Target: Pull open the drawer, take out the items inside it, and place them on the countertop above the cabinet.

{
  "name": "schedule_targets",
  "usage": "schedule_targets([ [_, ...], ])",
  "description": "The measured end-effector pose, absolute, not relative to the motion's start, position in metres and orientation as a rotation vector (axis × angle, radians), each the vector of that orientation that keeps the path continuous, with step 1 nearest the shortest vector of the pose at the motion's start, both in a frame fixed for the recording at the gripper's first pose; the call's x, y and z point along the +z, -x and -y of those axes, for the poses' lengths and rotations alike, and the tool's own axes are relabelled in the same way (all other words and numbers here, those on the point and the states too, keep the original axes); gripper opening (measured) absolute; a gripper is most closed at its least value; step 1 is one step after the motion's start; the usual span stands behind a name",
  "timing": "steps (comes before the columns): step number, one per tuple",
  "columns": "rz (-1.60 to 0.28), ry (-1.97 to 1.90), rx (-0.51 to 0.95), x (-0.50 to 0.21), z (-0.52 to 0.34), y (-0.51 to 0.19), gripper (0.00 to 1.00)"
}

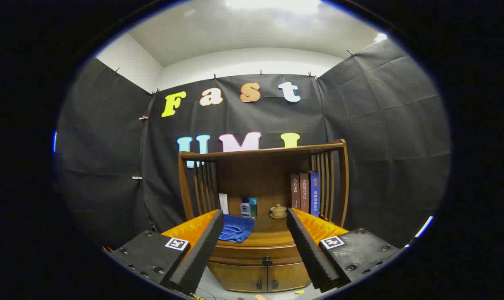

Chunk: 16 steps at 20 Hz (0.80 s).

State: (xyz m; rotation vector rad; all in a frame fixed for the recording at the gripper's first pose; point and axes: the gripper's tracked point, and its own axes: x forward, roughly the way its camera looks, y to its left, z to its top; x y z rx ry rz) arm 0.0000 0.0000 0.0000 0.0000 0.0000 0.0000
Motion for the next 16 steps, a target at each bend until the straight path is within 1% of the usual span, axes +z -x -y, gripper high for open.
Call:
schedule_targets([
  [16,-0.019,0.036,-0.013,0.0055,0.0041,-0.0026,0.99],
])
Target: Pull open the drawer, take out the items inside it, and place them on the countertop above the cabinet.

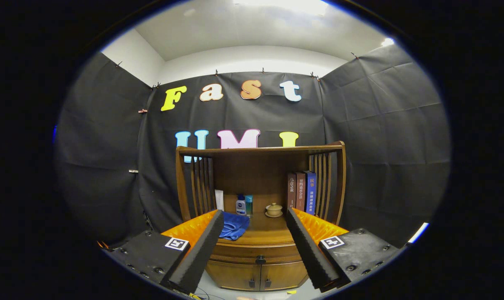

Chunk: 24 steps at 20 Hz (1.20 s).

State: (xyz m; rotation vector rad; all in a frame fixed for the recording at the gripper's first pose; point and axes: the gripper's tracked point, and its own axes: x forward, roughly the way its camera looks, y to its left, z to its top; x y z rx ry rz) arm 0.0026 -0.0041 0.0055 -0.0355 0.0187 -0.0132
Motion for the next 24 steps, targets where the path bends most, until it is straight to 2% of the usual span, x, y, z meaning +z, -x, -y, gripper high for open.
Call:
schedule_targets([
  [15,-0.052,0.019,-0.021,-0.012,0.013,-0.021,0.99],
  [24,-0.131,0.017,-0.032,-0.088,0.019,-0.068,0.99],
])
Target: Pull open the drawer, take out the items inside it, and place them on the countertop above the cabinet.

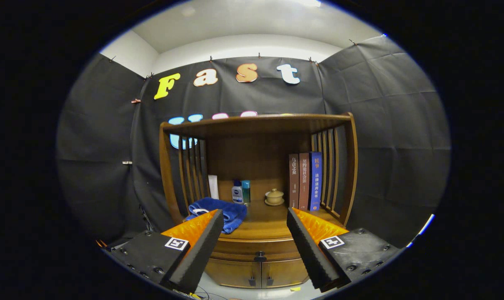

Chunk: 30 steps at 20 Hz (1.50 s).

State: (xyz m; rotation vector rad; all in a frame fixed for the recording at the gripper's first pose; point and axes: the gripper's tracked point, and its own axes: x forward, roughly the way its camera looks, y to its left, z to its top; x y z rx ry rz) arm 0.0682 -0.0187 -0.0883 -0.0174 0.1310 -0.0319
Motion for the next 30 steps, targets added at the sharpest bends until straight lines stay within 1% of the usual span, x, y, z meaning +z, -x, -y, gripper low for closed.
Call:
schedule_targets([
  [9,-0.25,0.006,-0.029,-0.203,0.027,-0.121,0.99],
  [15,-0.364,-0.027,-0.048,-0.286,0.041,-0.14,0.99],
  [19,-0.426,-0.026,-0.054,-0.323,0.042,-0.161,0.98],
  [24,-0.504,-0.031,-0.058,-0.361,0.047,-0.167,0.98],
  [26,-0.526,-0.036,-0.06,-0.372,0.045,-0.172,0.95],
  [29,-0.55,-0.012,-0.053,-0.376,0.045,-0.169,0.66],
  [30,-0.556,-0.001,-0.041,-0.383,0.04,-0.173,0.64],
])
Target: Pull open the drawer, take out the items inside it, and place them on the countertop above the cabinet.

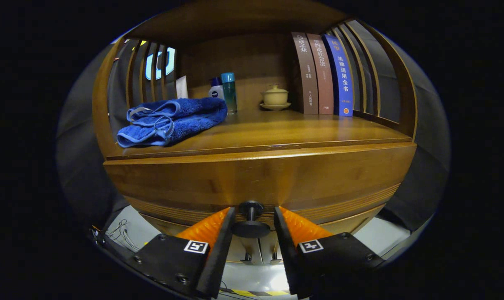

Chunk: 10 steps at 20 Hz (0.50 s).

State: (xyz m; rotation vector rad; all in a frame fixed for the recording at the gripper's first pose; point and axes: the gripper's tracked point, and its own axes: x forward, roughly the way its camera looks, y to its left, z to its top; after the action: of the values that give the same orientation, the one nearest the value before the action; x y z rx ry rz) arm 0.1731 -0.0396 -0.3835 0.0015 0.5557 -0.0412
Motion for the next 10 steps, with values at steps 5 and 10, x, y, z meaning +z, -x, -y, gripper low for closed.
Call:
schedule_targets([
  [5,-0.563,0.007,-0.042,-0.3801,0.0408,-0.171,0.43],
  [10,-0.57,-0.007,-0.063,-0.3794,0.0424,-0.1673,0.43],
])
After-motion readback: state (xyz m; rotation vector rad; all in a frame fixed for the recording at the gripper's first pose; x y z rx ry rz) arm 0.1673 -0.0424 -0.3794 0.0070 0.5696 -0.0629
